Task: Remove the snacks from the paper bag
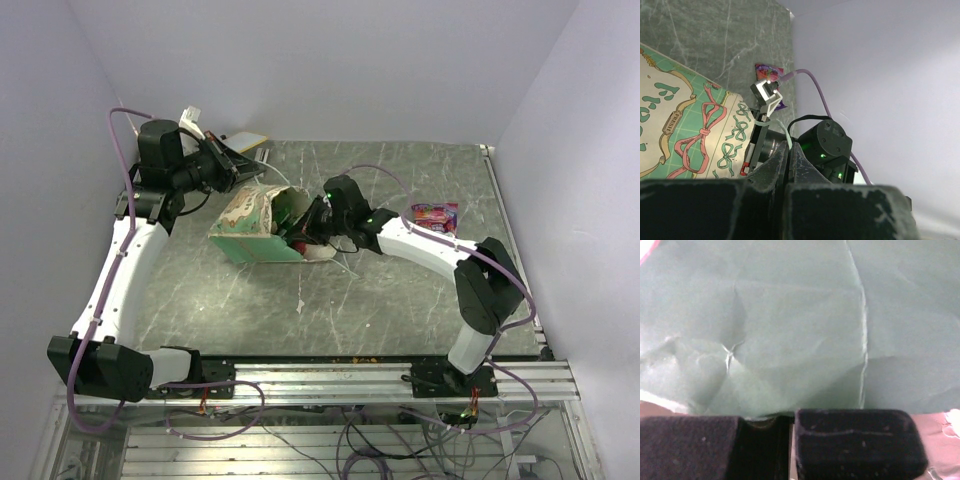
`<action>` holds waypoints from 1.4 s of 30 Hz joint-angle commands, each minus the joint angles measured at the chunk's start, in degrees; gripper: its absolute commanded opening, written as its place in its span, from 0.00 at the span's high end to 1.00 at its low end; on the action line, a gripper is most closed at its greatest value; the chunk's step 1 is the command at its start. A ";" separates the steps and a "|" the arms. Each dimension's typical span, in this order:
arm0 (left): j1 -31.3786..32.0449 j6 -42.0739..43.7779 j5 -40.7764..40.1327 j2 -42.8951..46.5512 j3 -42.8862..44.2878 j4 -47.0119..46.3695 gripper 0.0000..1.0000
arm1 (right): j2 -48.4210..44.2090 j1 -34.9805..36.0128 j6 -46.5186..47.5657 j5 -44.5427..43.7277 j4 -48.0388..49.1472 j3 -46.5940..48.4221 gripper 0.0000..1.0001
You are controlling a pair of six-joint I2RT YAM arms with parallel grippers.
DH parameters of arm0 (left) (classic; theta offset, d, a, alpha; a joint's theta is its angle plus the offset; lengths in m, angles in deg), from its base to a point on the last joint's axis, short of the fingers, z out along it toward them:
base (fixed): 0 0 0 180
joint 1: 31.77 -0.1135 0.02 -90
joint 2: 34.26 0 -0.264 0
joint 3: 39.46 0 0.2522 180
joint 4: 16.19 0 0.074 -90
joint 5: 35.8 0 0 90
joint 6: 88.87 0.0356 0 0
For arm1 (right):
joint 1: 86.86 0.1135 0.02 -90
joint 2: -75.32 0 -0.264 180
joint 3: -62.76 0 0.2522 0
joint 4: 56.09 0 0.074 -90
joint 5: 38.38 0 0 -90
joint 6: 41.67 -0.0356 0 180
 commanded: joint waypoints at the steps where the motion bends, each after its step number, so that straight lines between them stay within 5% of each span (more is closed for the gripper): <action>1: -0.45 -0.19 -0.24 1.34 0.31 -2.57 0.93 | -2.63 0.36 2.99 0.51 1.08 1.67 1.00; 31: -0.52 3.64 -7.04 2.49 0.40 -1.13 0.93 | -19.23 -1.04 18.38 -1.11 -20.74 15.75 1.00; 42: -0.52 6.08 -8.38 2.78 -0.18 1.18 0.93 | -31.64 -16.35 27.68 -5.23 -36.92 13.22 1.00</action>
